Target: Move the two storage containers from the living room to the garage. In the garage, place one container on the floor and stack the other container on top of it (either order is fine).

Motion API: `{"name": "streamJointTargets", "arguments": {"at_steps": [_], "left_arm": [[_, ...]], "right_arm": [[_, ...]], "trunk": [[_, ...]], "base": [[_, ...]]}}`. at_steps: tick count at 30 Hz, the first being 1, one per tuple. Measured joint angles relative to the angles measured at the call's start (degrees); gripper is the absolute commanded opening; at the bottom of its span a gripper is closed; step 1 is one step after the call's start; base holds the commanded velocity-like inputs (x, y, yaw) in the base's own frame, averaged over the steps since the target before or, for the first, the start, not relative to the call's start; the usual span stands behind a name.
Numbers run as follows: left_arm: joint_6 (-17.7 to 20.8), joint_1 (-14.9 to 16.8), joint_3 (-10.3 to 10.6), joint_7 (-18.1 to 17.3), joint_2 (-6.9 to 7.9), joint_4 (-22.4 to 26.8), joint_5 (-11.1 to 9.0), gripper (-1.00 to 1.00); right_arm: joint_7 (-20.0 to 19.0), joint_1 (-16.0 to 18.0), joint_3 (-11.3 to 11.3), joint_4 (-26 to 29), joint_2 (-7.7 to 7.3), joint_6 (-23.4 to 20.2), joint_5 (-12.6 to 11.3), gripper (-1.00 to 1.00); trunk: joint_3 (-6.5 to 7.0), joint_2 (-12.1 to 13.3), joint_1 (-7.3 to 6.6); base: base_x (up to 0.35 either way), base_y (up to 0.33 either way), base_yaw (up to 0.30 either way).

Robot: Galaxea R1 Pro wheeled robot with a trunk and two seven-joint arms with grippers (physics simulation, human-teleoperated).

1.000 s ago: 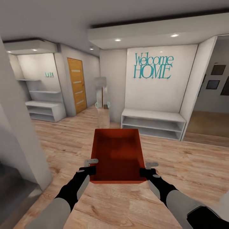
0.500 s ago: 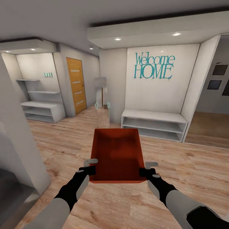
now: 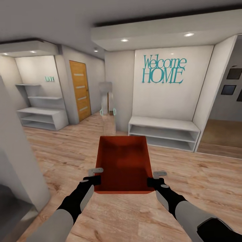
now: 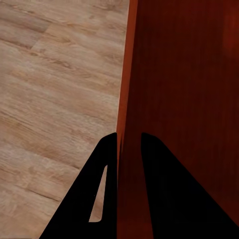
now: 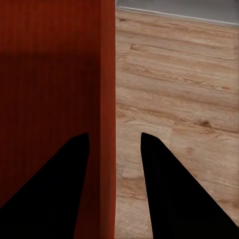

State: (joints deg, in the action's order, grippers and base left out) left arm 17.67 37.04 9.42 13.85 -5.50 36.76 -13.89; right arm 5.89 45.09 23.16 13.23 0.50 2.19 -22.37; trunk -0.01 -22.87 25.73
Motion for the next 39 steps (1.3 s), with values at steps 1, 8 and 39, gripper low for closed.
{"name": "streamJointTargets", "arguments": {"at_steps": [1, 8, 39], "left_arm": [[0.0, 0.0, 0.0, 0.0, 0.01, 0.0, 0.0, -1.00], [0.0, 0.0, 0.0, 0.0, 0.02, 0.0, 0.0, -1.00], [-0.1, 0.0, -0.3, -0.1, -0.28, -0.1, 0.8, -1.00]], "right_arm": [[0.0, 0.0, 0.0, 0.0, 0.00, 0.0, 0.0, -1.00], [0.0, 0.0, 0.0, 0.0, 0.01, 0.0, 0.0, -1.00], [-0.1, 0.0, -0.2, 0.1, -0.16, -0.1, 0.1, -1.00]], "trunk": [[0.00, 0.0, 0.00], [0.00, 0.0, 0.00], [0.00, 0.0, 0.00]], "base": [[0.317, 0.000, 0.000], [0.320, 0.000, 0.000], [0.322, 0.000, 0.000]]}}
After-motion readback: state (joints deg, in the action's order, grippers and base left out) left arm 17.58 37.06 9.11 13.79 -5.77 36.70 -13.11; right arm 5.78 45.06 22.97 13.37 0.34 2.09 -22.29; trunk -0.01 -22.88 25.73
